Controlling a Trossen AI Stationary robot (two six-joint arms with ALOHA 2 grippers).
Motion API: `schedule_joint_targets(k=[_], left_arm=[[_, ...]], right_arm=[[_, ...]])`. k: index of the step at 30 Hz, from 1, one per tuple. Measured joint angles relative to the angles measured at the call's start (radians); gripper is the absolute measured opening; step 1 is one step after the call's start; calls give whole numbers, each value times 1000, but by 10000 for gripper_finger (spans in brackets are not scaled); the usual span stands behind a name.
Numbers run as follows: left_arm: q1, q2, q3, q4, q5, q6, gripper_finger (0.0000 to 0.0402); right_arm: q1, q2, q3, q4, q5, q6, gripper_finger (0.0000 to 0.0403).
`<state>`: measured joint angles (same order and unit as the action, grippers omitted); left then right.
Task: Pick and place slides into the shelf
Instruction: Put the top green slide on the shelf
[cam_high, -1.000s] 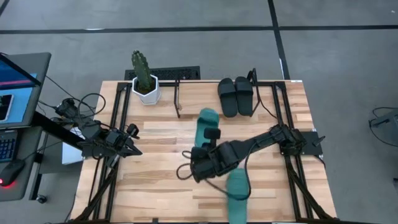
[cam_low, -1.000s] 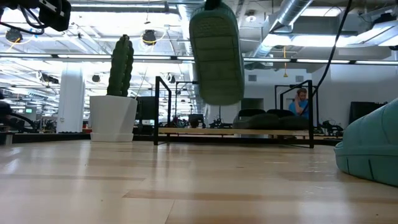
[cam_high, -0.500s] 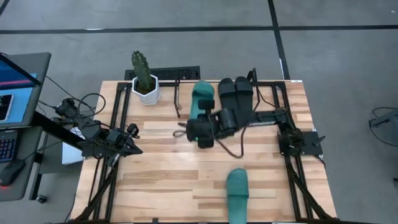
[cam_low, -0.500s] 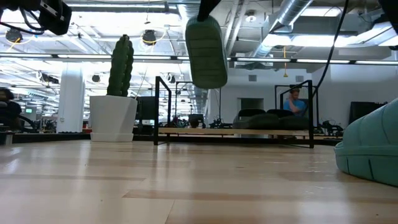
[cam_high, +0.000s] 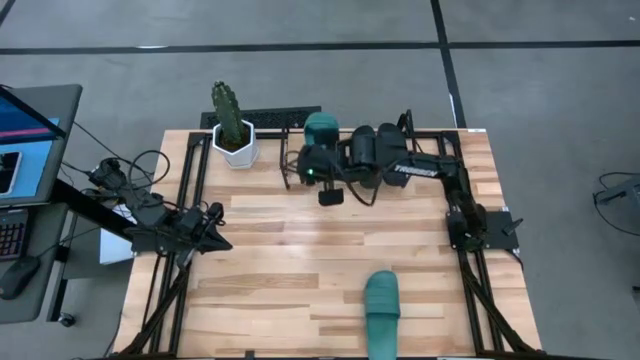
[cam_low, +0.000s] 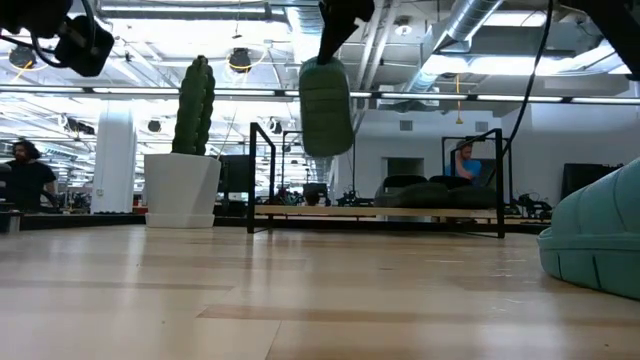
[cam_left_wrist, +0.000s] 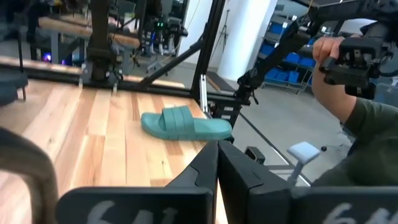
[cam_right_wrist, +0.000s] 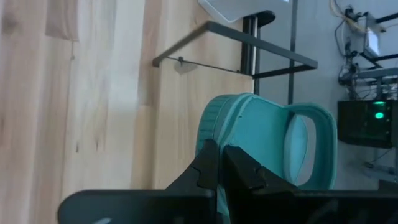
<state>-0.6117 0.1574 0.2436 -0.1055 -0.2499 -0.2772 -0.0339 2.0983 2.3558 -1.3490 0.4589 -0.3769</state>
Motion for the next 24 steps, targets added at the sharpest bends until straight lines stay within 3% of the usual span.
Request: schedule_joint_targets(k=[6, 15, 24], left_arm=[[0, 0, 0, -38, 0, -62, 0], [0, 0, -100, 135, -25, -75, 0], [-11, 0, -103, 139, -18, -75, 0]], right_arm=[[-69, 0, 0, 0, -60, -34, 0], [-124, 3, -27, 34, -96, -62, 0], [-150, 2, -27, 54, -120, -43, 0]])
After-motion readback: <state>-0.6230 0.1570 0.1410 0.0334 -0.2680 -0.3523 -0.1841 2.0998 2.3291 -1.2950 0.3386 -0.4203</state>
